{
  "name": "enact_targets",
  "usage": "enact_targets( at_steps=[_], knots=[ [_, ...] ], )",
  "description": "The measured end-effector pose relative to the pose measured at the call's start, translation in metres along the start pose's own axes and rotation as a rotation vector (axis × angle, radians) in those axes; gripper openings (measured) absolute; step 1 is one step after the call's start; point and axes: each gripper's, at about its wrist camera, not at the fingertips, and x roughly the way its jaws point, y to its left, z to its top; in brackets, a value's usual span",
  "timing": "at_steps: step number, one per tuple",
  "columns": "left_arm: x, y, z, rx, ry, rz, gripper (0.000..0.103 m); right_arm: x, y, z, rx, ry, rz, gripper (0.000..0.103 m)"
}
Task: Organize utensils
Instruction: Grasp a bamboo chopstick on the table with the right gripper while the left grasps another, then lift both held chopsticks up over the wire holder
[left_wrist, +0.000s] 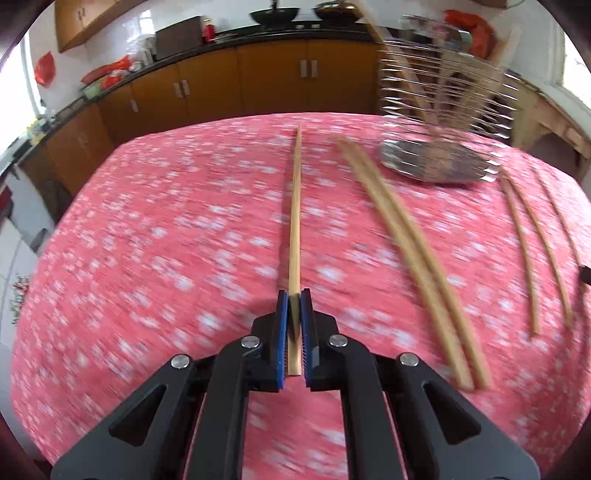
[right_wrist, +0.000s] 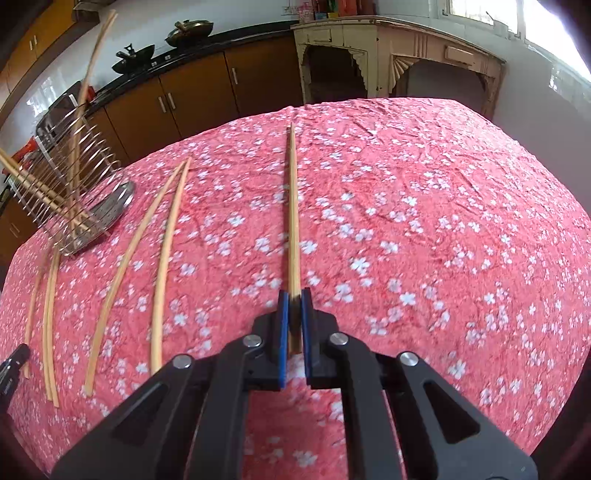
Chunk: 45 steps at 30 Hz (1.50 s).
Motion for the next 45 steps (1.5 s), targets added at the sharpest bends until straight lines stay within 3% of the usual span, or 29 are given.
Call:
enact_targets(
  at_steps=[7,18,21,24,33,40,43,45],
  knots=[
    [0.012,0.036,0.012,0.015,0.009,-0.013,0.007,0.01,-0.021,0.013,0.047,-0.015,-0.045,0.008],
    [0.009,0.042,0.007,-0.018,-0.022,-0.059,0.01,0.008,-0.016,0.008,0.027,-0.052,-0.069,0.008],
    [0.012,0.044,0.009,-0.01,-0.021,-0.056,0.015,0.008,-0.016,0.008,0.028,-0.052,-0.068,0.008],
    [0.009,0.043,0.007,-0.01,-0.019,-0.042,0.03,0.007,-0.017,0.008,0.031,-0.052,-0.065,0.008],
    [0.008,0.043,0.004,-0.011,-0.017,-0.04,0.032,0.005,-0.018,0.005,0.033,-0.051,-0.064,0.008],
    [0.006,0.042,0.002,-0.015,-0.017,-0.04,0.03,0.005,-0.017,0.005,0.029,-0.051,-0.064,0.008],
    [0.003,0.042,0.001,-0.022,-0.019,-0.04,0.01,0.003,-0.019,0.003,0.028,-0.052,-0.057,0.008],
    [0.002,0.044,0.0,-0.029,-0.019,-0.053,0.007,0.001,-0.02,0.001,0.029,-0.049,-0.052,0.008]
  ],
)
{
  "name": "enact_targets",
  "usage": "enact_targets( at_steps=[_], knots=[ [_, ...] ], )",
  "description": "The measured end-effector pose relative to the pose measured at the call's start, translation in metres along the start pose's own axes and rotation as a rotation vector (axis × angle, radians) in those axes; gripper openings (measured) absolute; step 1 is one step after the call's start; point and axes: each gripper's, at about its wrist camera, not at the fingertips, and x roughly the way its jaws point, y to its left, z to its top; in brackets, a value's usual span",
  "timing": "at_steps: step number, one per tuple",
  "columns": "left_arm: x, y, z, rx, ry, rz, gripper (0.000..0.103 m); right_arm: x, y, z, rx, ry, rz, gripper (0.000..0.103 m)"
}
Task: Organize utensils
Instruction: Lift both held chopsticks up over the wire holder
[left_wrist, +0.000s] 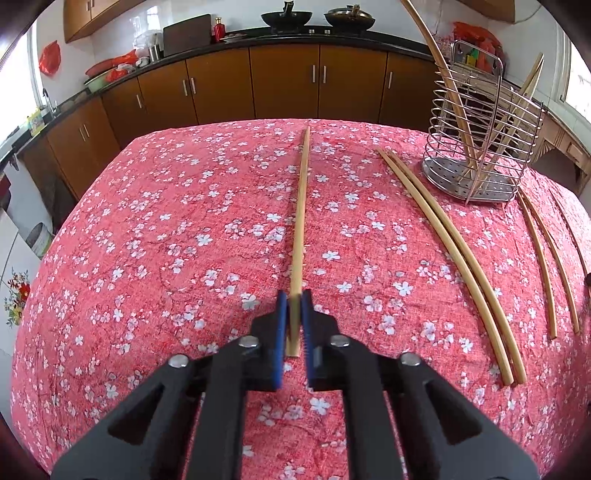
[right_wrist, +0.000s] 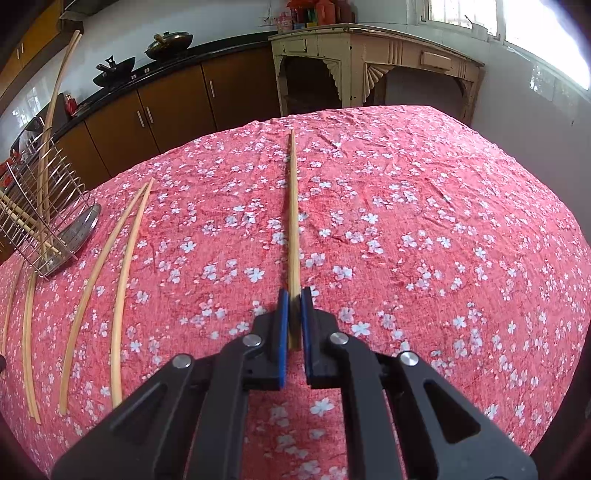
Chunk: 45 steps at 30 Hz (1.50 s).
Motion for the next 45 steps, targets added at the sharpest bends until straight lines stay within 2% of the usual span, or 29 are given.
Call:
enact_targets(
  at_steps=[4,10,20,25,45],
  knots=[
    [-0.005,0.003,-0.003,-0.003,-0.009,-0.012,0.007,-0.007,-0.003,-0.003,0.01,-0.003,0.007,0.008],
    [-0.028,0.006,-0.006,0.031,-0.087,-0.003,0.007,-0.037,-0.006,-0.005,-0.011,-0.079,-0.003,0.008],
    [-0.102,0.01,0.012,0.029,-0.335,-0.019,0.007,-0.101,-0.004,0.007,-0.061,-0.275,-0.009,0.008],
    [-0.126,0.011,0.022,0.011,-0.421,-0.022,0.007,-0.125,0.0,0.014,-0.086,-0.356,0.001,0.008],
    [-0.177,0.021,0.044,-0.04,-0.606,-0.02,0.007,-0.187,0.009,0.045,-0.089,-0.537,0.089,0.008]
  ],
)
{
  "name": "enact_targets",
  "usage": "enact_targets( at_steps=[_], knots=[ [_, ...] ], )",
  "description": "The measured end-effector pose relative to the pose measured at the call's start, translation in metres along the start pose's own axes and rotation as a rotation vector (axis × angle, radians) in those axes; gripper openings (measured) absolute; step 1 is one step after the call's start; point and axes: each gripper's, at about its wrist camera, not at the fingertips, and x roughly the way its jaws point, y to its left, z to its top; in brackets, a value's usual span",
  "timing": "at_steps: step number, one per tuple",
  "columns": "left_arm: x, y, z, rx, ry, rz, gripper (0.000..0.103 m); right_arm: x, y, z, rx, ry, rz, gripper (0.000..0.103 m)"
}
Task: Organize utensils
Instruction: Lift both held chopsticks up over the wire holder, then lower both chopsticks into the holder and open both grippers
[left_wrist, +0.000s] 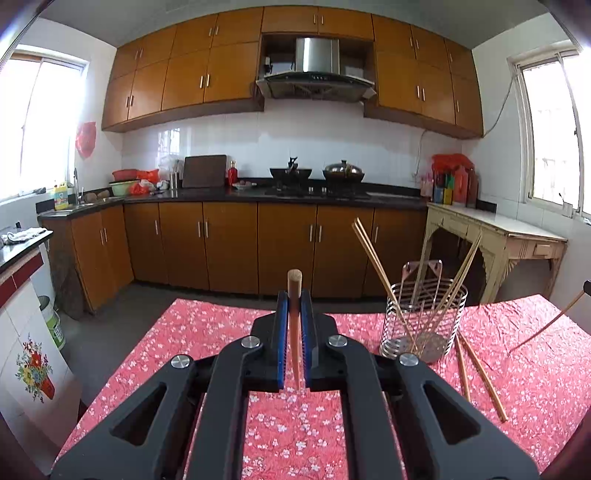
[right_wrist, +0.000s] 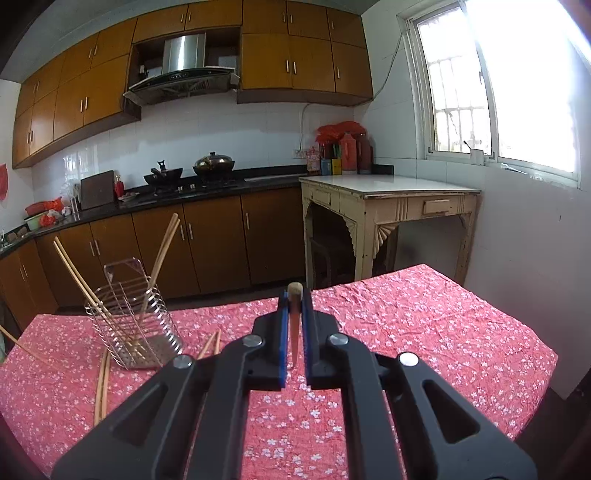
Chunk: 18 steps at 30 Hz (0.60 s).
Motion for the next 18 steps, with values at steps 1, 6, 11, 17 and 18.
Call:
enact_targets(
  at_steps=[1,6,11,17,18],
  knots=[
    [-0.001,0.0,0.002,-0.001,-0.006,0.0,0.007,-0.002,0.0,0.003,0.001,-0.007,0.003,0.008],
    [-0.005,-0.003,0.008,-0.006,-0.029,-0.007,0.007,-0.009,0.002,0.014,0.003,-0.033,0.024,0.008],
    [-0.009,-0.005,0.011,-0.01,-0.047,-0.016,0.007,-0.016,0.005,0.022,0.009,-0.044,0.055,0.008],
    [-0.013,-0.005,0.013,-0.016,-0.061,-0.03,0.007,-0.021,0.009,0.024,0.007,-0.046,0.081,0.008],
    [-0.013,-0.005,0.014,-0.019,-0.062,-0.033,0.007,-0.022,0.009,0.025,0.01,-0.044,0.092,0.008]
  ],
)
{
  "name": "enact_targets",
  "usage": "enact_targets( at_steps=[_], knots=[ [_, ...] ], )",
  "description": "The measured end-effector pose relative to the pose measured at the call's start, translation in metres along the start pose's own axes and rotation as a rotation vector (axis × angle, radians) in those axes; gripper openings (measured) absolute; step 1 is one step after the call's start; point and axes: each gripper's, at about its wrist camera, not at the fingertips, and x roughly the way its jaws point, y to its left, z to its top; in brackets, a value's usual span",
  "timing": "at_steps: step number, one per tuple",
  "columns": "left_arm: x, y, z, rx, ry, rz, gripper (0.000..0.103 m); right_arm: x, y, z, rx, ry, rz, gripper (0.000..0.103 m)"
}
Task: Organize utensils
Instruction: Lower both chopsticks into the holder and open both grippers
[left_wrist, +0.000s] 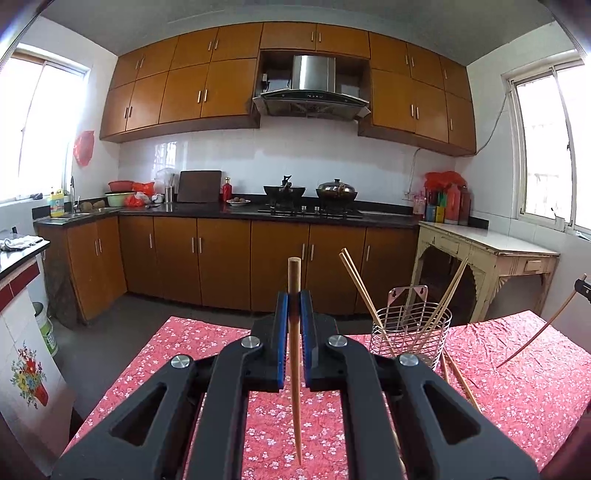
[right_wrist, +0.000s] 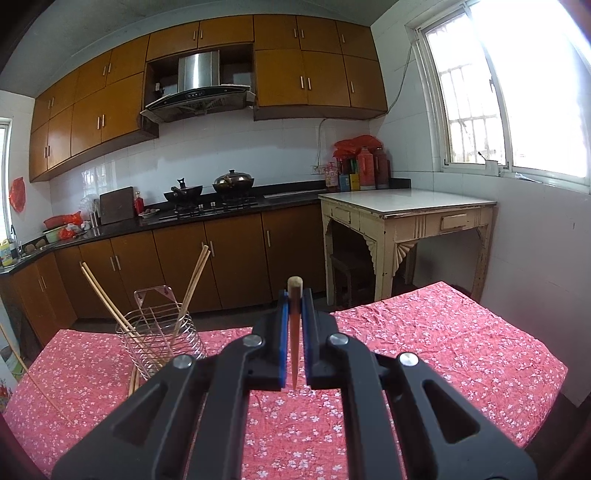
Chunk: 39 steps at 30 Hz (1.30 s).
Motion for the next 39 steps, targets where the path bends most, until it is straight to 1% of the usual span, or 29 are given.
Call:
enact_targets(
  at_steps=[7,11,15,20,23,26,29,33,36,39],
  knots=[
    [0.0,-0.003,0.007,-0.022,-0.008,-0.028,0.007,-0.005,0.005,0.009,0.027,0.008,0.077,0.008],
    [0.001,-0.01,0.016,-0.031,-0.026,-0.047,0.007,-0.013,0.015,0.025,0.035,-0.001,0.134,0.008],
    [0.004,-0.019,0.034,-0.048,-0.052,-0.076,0.007,-0.02,0.027,0.049,0.039,-0.033,0.191,0.008],
    [0.014,-0.038,0.063,-0.069,-0.105,-0.099,0.007,-0.024,0.048,0.086,0.041,-0.074,0.268,0.008],
    [0.022,-0.047,0.08,-0.093,-0.134,-0.108,0.007,-0.019,0.062,0.103,0.033,-0.09,0.296,0.008],
    [0.034,-0.057,0.094,-0.114,-0.153,-0.117,0.007,-0.009,0.078,0.115,0.027,-0.083,0.323,0.008],
    [0.053,-0.068,0.103,-0.122,-0.164,-0.109,0.007,0.01,0.096,0.122,0.012,-0.054,0.349,0.008],
    [0.079,-0.08,0.102,-0.134,-0.156,-0.111,0.007,0.042,0.115,0.123,-0.013,0.005,0.36,0.008],
    [0.097,-0.088,0.098,-0.136,-0.136,-0.112,0.007,0.074,0.125,0.118,-0.018,0.082,0.374,0.008],
    [0.121,-0.099,0.087,-0.109,-0.099,-0.107,0.007,0.099,0.128,0.11,-0.019,0.153,0.386,0.008]
  ],
)
